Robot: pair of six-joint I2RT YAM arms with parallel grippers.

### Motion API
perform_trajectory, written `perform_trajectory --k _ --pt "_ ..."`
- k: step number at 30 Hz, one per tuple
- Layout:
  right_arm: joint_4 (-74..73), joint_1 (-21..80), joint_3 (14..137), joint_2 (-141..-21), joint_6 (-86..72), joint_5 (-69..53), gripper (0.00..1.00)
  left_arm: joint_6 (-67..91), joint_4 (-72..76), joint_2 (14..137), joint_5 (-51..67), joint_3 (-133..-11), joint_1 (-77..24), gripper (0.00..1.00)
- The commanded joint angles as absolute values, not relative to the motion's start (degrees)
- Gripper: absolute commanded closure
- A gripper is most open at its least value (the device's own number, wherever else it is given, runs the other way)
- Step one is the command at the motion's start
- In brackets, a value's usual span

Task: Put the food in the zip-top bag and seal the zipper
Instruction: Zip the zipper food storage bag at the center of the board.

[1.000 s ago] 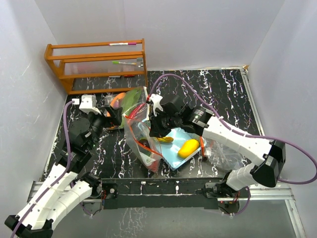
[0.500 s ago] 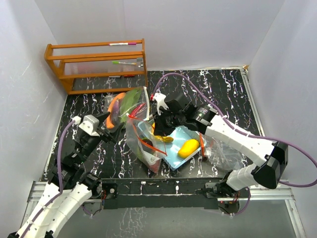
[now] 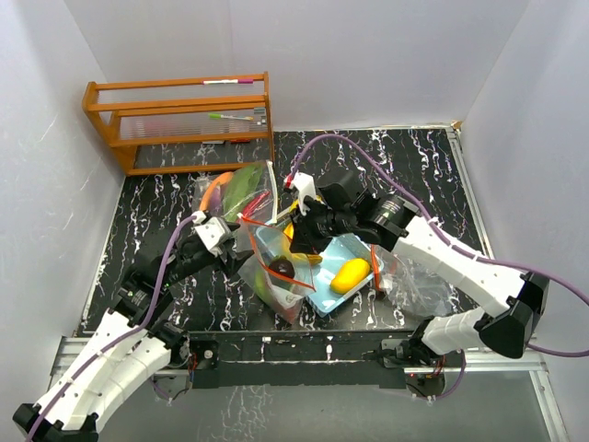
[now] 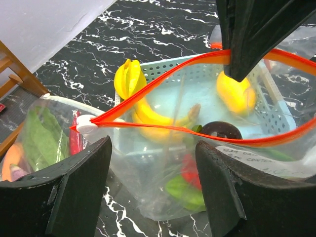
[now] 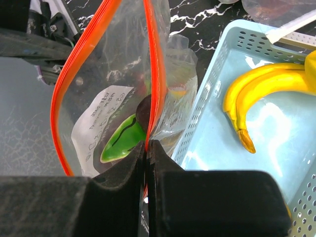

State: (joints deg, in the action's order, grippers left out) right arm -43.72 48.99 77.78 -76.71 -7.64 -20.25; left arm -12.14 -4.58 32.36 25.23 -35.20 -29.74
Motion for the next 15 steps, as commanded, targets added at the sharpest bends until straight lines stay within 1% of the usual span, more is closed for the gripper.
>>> perform_trajectory --k 1,6,15 --pt "-43.36 48.69 78.09 -73.48 -3.38 -23.91 0.92 -14.39 -2.02 30.12 26.14 -33.91 -29.66 0.32" --pt "-43.36 48.69 76.16 -70.81 -1.49 -25.79 0.92 -14.15 -0.01 28.38 24.52 -30.55 -29.70 0.32" --pt "-41.05 48.69 70.01 -65.22 0.42 -29.78 0.92 -14.94 2.03 26.43 23.06 -28.73 -29.69 0.29"
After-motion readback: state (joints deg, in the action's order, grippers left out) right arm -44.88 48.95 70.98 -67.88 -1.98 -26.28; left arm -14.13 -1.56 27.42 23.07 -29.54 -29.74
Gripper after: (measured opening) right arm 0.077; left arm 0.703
